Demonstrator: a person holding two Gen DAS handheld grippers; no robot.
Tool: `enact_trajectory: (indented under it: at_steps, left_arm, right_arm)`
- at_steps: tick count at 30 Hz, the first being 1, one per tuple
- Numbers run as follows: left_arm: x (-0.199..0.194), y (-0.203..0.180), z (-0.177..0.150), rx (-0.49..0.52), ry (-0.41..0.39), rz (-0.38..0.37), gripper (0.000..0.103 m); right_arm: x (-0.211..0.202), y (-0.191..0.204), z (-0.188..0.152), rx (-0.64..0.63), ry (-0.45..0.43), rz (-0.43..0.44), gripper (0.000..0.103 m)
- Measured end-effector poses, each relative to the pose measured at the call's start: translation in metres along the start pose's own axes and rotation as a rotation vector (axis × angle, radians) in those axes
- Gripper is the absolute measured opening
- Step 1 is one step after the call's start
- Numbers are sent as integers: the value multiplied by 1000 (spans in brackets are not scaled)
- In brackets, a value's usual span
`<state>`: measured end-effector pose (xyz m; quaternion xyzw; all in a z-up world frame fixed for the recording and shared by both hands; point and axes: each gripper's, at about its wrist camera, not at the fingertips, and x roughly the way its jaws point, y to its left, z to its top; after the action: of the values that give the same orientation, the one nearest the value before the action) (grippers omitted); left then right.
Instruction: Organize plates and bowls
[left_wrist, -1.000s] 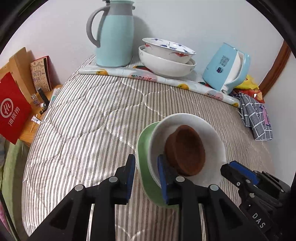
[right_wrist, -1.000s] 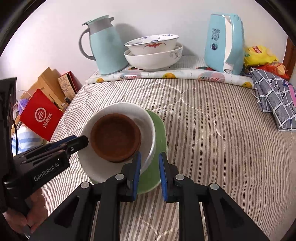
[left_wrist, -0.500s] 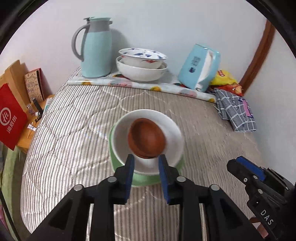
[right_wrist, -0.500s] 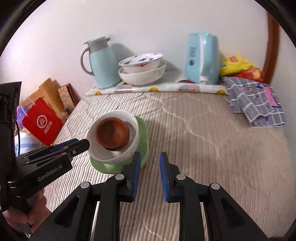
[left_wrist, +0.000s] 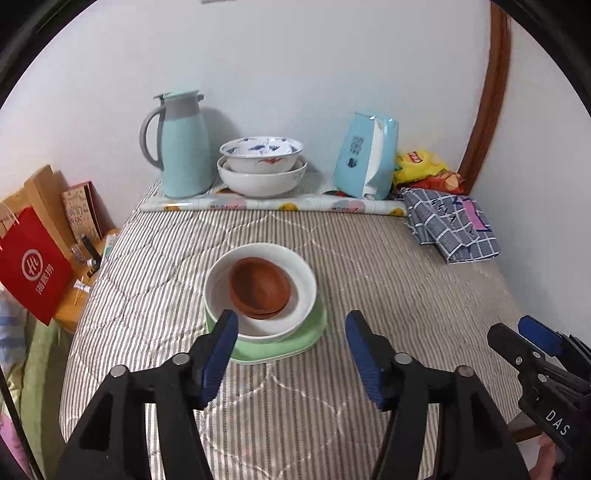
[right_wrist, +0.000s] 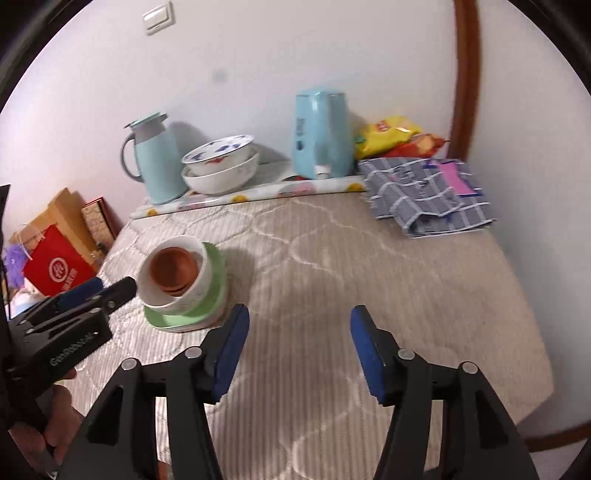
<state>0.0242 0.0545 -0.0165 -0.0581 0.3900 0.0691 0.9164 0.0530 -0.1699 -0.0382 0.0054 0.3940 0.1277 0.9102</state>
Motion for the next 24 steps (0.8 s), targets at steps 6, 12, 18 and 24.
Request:
enact_trajectory:
  at_steps: [6,12,18,24]
  left_arm:
    - [-13,-16,0,27,-26,15,69]
    - [-22,-24,-3,38,-39,12,71]
    - [-26,-27,-5,43,-43,15,74]
    - [-30,-29,-6,50,-51,22,75]
  right_arm:
    - [-13,-19,-4,41,-13,-1,62]
    - [-22,-27,-8,44,-19,-41,70]
    - [-34,-30,-8,47,-62,-70,89]
    - [-32,-32,-8,57,-51,-75,90]
